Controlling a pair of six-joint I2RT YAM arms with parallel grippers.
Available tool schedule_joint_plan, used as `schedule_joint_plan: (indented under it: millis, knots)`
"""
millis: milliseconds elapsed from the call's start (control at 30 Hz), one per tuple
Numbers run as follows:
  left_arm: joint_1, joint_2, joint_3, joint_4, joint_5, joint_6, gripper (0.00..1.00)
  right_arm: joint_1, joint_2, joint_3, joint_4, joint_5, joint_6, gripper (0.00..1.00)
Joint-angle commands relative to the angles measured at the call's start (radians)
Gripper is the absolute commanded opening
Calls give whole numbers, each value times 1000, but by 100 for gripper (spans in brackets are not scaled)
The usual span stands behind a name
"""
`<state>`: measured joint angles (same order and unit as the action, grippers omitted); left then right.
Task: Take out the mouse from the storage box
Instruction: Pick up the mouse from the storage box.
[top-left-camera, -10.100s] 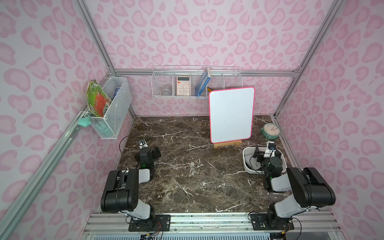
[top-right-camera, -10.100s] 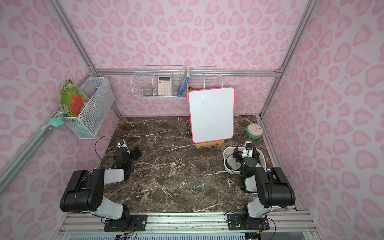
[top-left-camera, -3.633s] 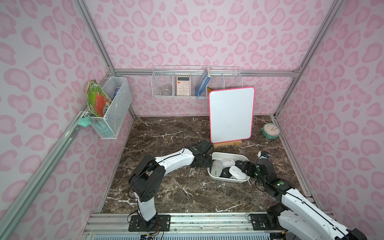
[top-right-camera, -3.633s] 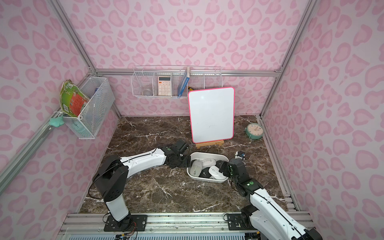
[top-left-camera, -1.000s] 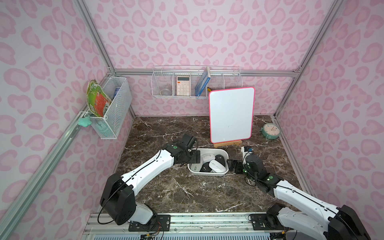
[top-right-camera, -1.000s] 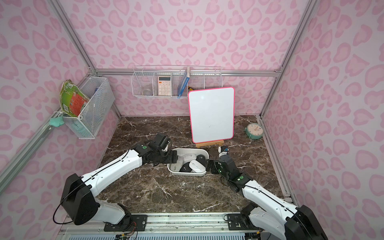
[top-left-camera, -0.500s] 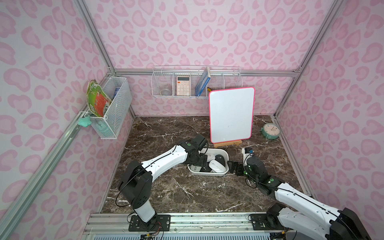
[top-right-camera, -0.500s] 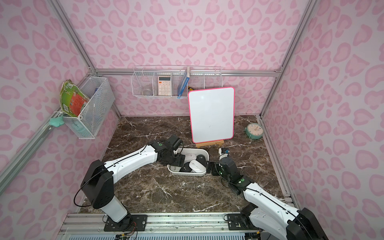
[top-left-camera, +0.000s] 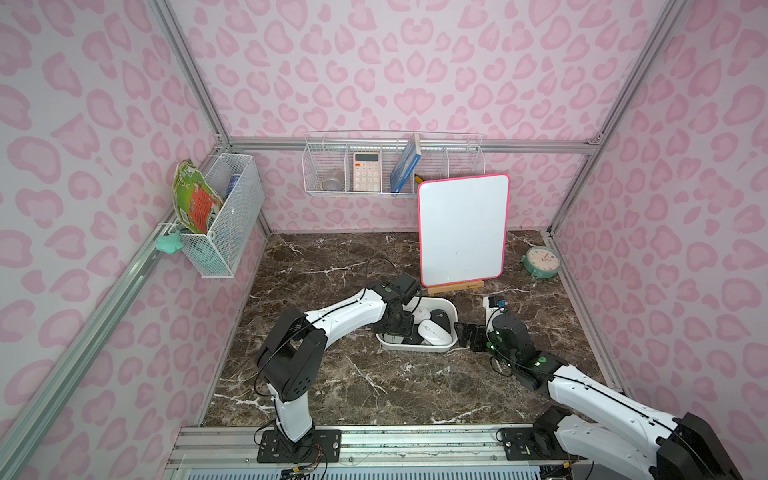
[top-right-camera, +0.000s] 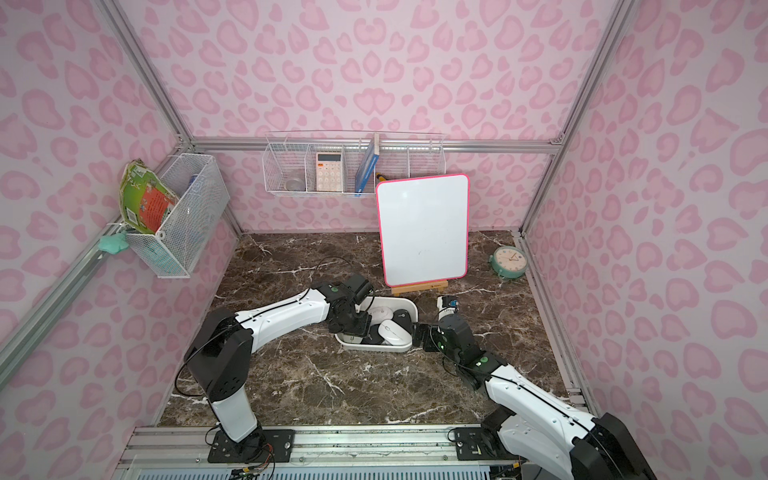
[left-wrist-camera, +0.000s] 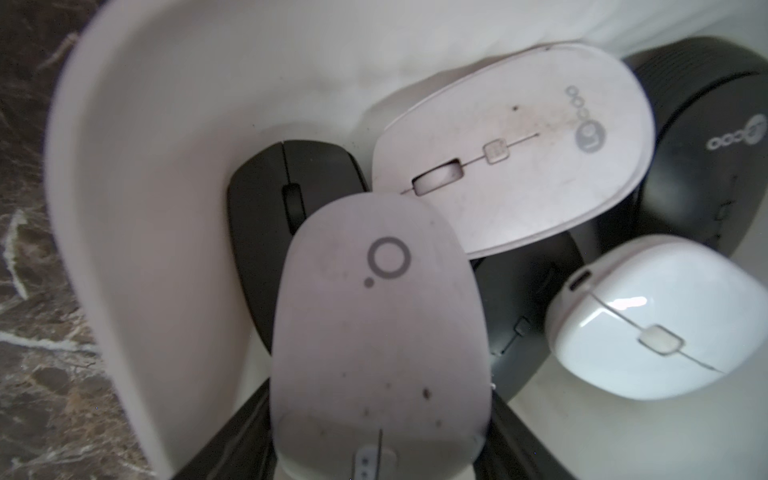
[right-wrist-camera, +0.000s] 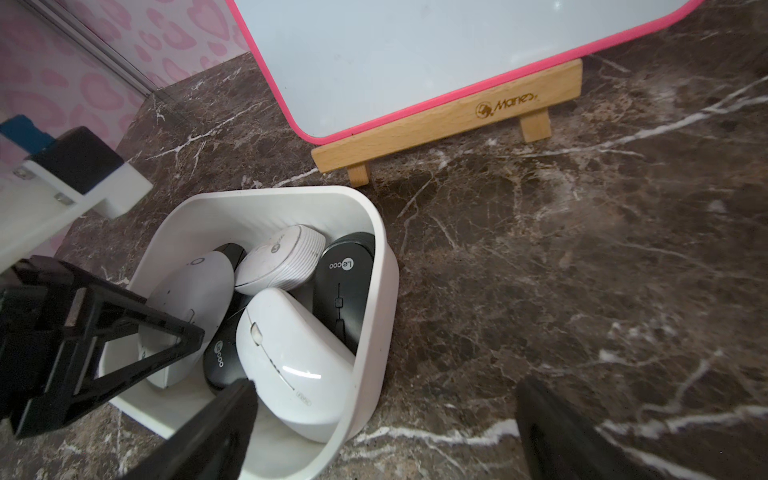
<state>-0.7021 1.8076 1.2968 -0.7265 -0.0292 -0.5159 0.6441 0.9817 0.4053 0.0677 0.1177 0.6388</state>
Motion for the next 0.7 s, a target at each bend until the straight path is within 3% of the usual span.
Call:
schedule_joint_plan:
  millis: [0,167,667]
  knots:
    - [-4,-16,1,27,3,-9,66,0,-7,4,14,-6,2,99]
    - [-4,-52,-5,26,1,-18,54,1,-4,7,12,-16,7,98]
    - [9,-233,-76,34,-1,-30,53,9,0,13,9,-19,10,98]
